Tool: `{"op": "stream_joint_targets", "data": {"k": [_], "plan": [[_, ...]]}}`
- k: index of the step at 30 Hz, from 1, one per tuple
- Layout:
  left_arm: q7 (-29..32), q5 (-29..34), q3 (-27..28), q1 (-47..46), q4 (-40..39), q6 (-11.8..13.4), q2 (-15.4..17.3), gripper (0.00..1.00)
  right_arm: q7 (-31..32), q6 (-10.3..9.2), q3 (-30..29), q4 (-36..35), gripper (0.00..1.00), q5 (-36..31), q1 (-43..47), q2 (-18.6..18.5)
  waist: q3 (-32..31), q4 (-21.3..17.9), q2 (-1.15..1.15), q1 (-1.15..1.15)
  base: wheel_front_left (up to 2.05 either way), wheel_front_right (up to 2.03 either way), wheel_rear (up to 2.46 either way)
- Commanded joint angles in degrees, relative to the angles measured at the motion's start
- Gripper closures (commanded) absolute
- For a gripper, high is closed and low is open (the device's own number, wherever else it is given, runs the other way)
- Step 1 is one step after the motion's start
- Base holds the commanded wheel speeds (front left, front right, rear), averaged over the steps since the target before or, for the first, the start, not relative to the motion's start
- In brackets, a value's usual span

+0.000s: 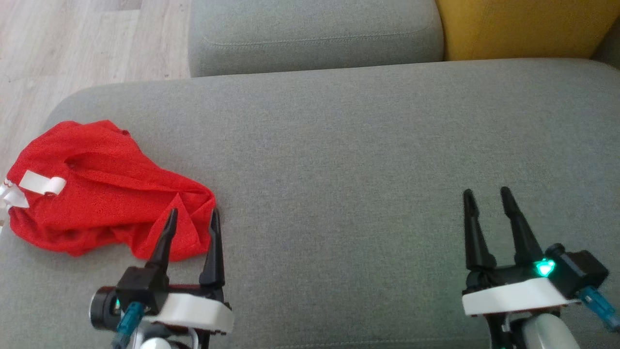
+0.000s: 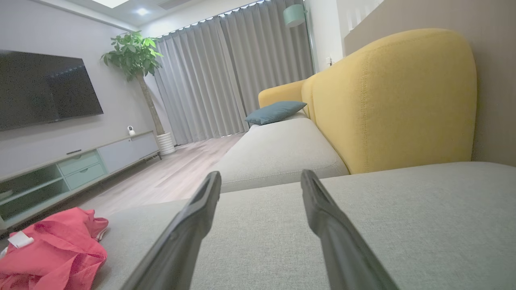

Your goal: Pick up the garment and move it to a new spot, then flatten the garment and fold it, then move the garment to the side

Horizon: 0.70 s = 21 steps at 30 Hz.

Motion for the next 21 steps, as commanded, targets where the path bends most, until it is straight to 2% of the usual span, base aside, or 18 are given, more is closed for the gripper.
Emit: {"op": "stream_joint_targets", "data": {"k": [1,4,9,15,21], "plan": [[-0.7,0.04,2.32,-1.48,-1.06,-0.65,-0.37,0.0,-0.62,0.23,0.83,-1.49,0.0,0.8,-1.37,-0.42,-0.03,0.01,0.0,0.0,0.0,0.0,0.0],[-0.7,0.19,3.18,-1.64,0.31,-2.21,-0.75,0.0,-0.62,0.23,0.6,-1.52,0.0,0.94,-1.32,-0.42,-0.08,0.04,0.0,0.0,0.0,0.0,0.0],[-0.7,0.66,4.38,-1.79,0.53,-3.12,-1.04,0.0,-0.62,0.23,0.58,-1.46,0.0,0.75,-1.1,-0.42,-0.23,0.07,0.0,0.0,0.0,0.0,0.0],[-0.7,0.14,4.46,-1.87,0.15,-3.0,-1.11,0.0,-0.62,0.23,0.36,-1.24,0.0,0.93,-1.14,-0.42,-0.38,0.5,0.0,0.0,0.0,0.0,0.0],[-0.7,-0.05,4.59,-1.99,0.21,-2.37,-1.12,0.0,-0.62,0.23,1.08,-0.86,0.0,0.98,-0.63,-0.42,-0.76,2.97,0.0,0.0,0.0,0.0,0.0]]}}
